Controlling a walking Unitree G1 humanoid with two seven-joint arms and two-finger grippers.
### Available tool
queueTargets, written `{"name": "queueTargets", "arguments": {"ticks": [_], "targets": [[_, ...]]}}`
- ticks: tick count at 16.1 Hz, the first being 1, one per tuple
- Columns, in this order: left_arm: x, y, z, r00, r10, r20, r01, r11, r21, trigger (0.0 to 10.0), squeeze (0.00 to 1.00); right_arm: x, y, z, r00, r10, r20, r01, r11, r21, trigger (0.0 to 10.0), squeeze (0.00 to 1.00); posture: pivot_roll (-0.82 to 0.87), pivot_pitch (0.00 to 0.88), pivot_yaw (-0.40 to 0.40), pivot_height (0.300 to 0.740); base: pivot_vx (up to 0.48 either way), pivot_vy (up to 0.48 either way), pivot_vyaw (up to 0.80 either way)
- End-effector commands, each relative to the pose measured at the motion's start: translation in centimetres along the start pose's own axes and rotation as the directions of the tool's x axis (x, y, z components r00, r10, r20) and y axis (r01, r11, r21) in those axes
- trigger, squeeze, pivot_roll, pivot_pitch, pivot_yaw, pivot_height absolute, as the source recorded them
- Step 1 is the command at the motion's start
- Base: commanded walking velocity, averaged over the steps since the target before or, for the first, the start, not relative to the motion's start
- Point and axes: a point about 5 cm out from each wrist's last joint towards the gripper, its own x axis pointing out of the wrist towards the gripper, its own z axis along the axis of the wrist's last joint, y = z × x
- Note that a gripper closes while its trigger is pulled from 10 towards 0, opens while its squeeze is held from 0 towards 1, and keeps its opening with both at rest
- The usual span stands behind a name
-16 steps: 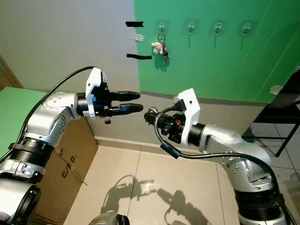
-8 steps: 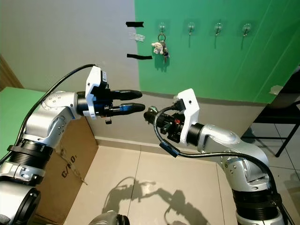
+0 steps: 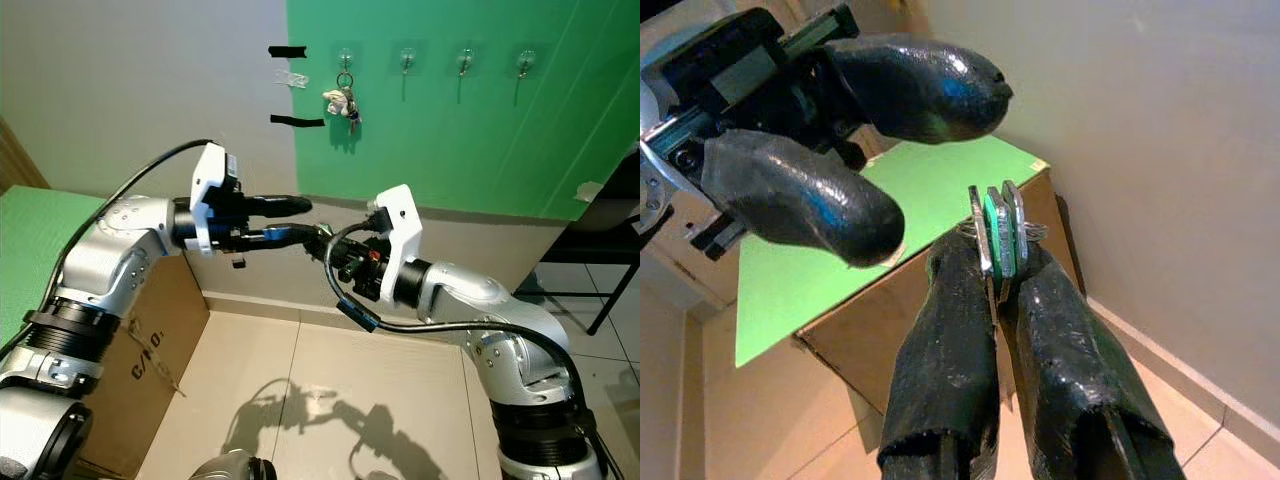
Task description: Hang keys on a hook
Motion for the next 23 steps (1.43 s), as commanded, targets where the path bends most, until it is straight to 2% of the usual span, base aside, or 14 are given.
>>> {"name": "queueTargets", "arguments": {"ticks": [1,6,12,20,23], "targets": [[0.3,-0.3,0.4,1.0,-0.021,-0.001,0.021,1.0,0.02,10.0,0.0,-0.1,-0.1,0.3,1.0,-0.013,0.005,0.013,1.0,-0.009,0.0,0.0,-0.23,0.006,0.044,0.722,0.0,0.0,0.0],[0.2,-0.1,0.0,1.0,-0.013,-0.028,0.014,1.0,0.027,10.0,0.0,0.0,0.3,0.6,1.0,0.006,0.014,-0.006,1.0,-0.011,0.0,0.0,-0.23,0.007,0.043,0.722,0.0,0.0,0.0],[-0.5,0.9,0.0,0.997,0.035,-0.065,-0.031,0.998,0.059,10.0,0.0,-0.4,0.7,-0.4,0.999,0.025,-0.029,-0.026,1.0,-0.016,0.0,0.0,-0.23,0.01,0.045,0.722,0.0,0.0,0.0],[-0.5,1.3,0.1,0.997,0.049,-0.063,-0.044,0.996,0.076,10.0,0.0,-0.5,1.0,-0.7,0.999,0.036,-0.037,-0.037,0.999,-0.016,0.0,0.0,-0.23,0.011,0.049,0.722,0.0,0.0,0.0],[-0.2,1.0,0.3,0.999,0.032,-0.03,-0.03,0.999,0.042,10.0,0.0,-0.4,0.8,-0.7,0.999,0.029,-0.036,-0.029,1.0,-0.012,0.0,0.0,-0.23,0.008,0.047,0.722,0.0,0.0,0.0]]}}
